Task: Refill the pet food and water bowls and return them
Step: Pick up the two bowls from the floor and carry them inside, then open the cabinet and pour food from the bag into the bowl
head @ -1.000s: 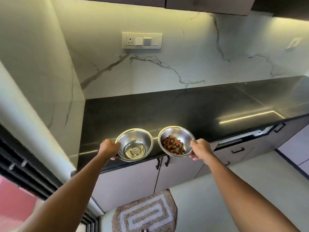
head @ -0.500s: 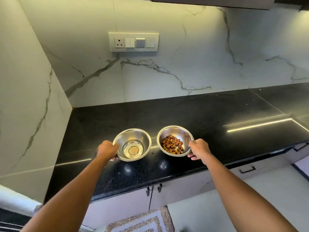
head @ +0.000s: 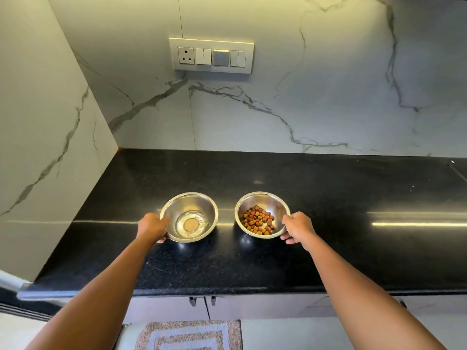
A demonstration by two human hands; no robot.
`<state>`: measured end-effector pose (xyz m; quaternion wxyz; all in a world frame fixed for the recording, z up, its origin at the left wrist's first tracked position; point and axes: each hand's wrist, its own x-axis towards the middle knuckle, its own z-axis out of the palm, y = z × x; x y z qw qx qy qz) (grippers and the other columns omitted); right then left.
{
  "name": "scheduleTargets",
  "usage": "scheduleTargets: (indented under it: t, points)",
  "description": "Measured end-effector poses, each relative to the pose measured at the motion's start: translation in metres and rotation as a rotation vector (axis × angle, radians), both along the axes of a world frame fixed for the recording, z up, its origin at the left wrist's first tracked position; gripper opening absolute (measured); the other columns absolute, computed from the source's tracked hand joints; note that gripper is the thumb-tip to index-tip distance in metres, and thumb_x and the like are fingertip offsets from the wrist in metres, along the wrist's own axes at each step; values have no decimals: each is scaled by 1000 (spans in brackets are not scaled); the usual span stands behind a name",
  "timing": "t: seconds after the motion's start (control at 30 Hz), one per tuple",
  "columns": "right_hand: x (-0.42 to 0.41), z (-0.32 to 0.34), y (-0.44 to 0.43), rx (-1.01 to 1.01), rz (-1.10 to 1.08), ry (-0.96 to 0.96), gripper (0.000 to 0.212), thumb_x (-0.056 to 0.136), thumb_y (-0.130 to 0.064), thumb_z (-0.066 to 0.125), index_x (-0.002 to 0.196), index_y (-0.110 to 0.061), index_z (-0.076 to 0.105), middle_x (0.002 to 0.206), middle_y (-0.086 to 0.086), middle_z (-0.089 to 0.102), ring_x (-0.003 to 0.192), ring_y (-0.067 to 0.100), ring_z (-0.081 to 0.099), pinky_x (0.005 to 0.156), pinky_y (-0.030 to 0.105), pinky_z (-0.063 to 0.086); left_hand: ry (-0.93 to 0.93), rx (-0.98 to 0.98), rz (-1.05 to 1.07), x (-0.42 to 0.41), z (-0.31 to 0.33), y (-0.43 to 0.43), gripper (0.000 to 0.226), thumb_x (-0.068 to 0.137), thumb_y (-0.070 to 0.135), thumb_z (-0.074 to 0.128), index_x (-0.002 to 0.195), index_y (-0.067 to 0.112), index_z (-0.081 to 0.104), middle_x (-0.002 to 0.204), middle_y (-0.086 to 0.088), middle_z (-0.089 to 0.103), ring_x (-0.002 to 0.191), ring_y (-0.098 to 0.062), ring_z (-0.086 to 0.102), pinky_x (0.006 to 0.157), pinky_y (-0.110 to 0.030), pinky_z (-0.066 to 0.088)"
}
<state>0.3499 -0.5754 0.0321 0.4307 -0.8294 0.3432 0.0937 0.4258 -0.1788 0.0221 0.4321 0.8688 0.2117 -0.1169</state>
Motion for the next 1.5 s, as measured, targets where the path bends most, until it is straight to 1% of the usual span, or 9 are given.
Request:
scheduleTargets:
  t: [0.37,0.5,0.67,0.87,0.97,1.07,1.3,1.4,1.5]
  points:
    - [5,-5,-6,1,14,45,25,103,-24,55,106,-3,69,82,11,79,68,20,80,66,39,68,59,15,16,4,-1,-7,27,95,20,57,87,-3,68,67,-16,69,47,-24,67,43,-30,57]
    - [4,2,-4,-92,25,50,31,98,-36,60,99,-7,69,79,6,79,67,18,79,71,41,69,39,108,-53,3,6,-6,22,92,23,57,82,5,66,69,-15,73,53,-28,73,54,-36,63]
    - [5,21,7,-441,110,30,46,96,-51,61,113,-8,66,108,10,73,97,29,71,76,39,57,-39,337,-161,2,23,-8,29,91,33,60,108,8,61,101,-13,67,93,-32,66,79,-42,56]
    - [12,51,41,-560,278,-108,51,96,-42,67,135,-10,55,129,12,60,113,29,64,85,38,57,-168,538,-320,1,59,-17,37,94,31,60,123,10,54,123,-14,61,111,-33,59,96,-49,53]
    - [21,77,60,-579,388,-213,62,96,-40,69,147,-14,46,145,10,50,130,28,55,95,36,50,-320,617,-419,7,90,-22,41,94,28,56,130,9,53,134,-14,57,123,-33,53,101,-45,46]
    - [33,122,80,-665,492,-405,60,99,-35,66,150,-12,44,151,9,46,138,28,50,107,37,48,-545,718,-517,17,133,-25,55,95,25,54,147,8,44,157,-16,39,145,-33,37,116,-45,35]
    - [55,262,121,-1017,519,-1145,42,83,-14,78,123,-4,68,123,12,67,116,31,64,91,43,61,-1183,754,-548,37,275,-24,69,96,26,40,161,10,26,171,-19,8,156,-39,17,124,-54,21]
    - [70,318,131,-1163,442,-1331,54,83,-19,77,133,-3,64,141,15,61,132,33,56,107,44,53,-1357,774,-488,46,334,-26,75,96,22,47,163,11,15,172,-17,-2,159,-36,3,127,-52,12]
    - [86,367,140,-1317,382,-1335,79,84,-26,74,153,0,46,163,18,42,151,35,38,119,52,40,-1423,831,-441,53,386,-31,84,93,19,52,164,11,7,171,-19,-9,159,-34,-7,128,-54,9]
